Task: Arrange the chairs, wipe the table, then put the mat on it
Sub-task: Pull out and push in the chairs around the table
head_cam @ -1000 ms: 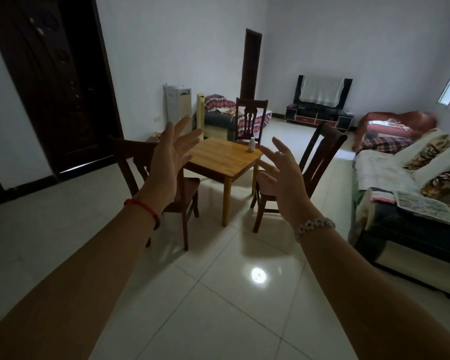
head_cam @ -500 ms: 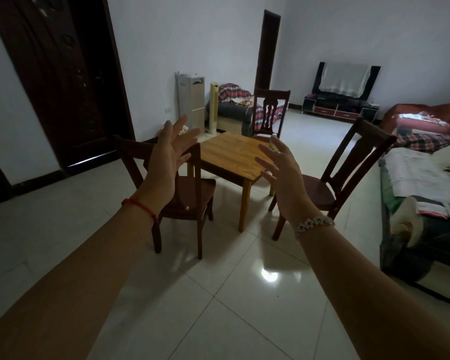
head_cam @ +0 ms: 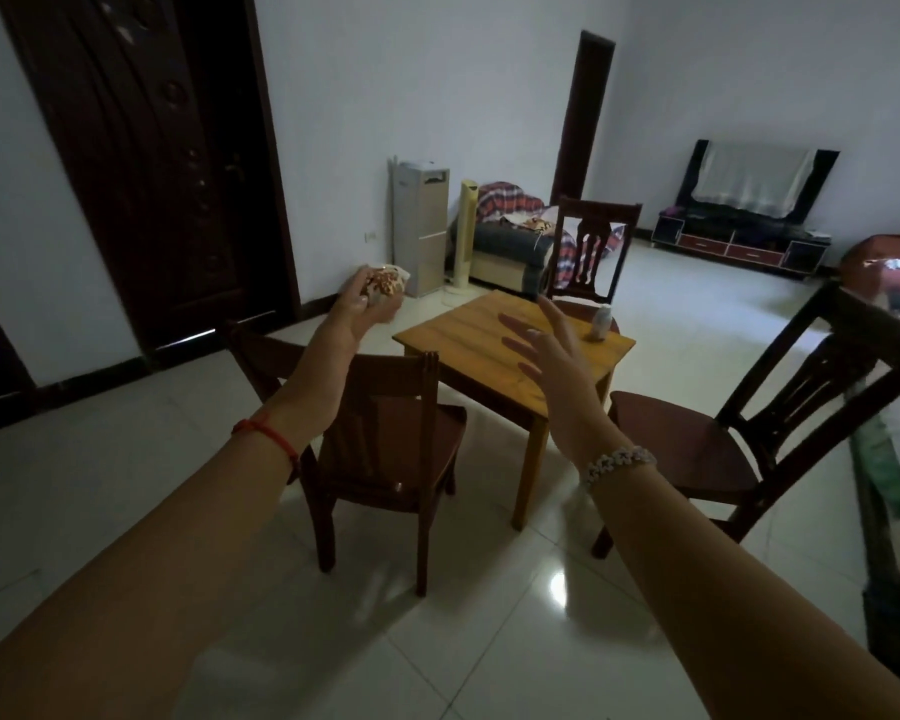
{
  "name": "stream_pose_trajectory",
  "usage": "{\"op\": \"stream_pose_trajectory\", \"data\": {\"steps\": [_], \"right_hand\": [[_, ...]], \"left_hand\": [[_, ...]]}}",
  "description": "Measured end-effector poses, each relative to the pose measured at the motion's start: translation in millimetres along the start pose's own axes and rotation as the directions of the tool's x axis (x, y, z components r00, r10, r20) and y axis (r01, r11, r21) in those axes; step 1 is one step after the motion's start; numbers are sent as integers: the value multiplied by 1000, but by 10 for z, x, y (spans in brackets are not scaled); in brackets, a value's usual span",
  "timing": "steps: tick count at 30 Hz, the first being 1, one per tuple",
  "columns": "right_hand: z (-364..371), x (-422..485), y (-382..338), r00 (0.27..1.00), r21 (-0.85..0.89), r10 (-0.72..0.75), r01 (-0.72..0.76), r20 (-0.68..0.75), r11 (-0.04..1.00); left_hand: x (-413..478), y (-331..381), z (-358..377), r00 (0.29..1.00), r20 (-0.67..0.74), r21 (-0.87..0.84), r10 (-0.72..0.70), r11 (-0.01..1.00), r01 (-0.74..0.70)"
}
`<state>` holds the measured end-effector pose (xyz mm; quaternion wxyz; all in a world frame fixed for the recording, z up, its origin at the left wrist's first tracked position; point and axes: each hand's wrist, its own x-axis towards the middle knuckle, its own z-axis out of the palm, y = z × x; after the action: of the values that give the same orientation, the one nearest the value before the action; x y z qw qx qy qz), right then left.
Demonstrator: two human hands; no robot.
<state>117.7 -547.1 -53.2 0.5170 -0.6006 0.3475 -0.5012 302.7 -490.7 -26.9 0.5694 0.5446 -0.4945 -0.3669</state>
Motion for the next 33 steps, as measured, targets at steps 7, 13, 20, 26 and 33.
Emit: {"op": "stream_pose_trajectory", "data": {"steps": [7,13,20,26,33], "right_hand": [[410,799,316,992,-236,16,14,125,972],[929,1423,675,958,-523,93,65,271,850],[1594,2105,1116,881,-790,332,74,338,608],[1975,2438,1611,782,-922,567,26,260,387],[2150,2532,1925,770,-970,591,219,238,106]], "left_hand": [[780,-447,-488,996,74,207,-51,978,34],[1634,-945,-987,953,198,570,-228,818,77],[2636,-1503,-1553,790,320,900,-524,427,-82],[2982,-1891,-1833,529,419,884,-738,464,-53],[3083,-2219,-1877,605,588,807,-537,437,-397]]}}
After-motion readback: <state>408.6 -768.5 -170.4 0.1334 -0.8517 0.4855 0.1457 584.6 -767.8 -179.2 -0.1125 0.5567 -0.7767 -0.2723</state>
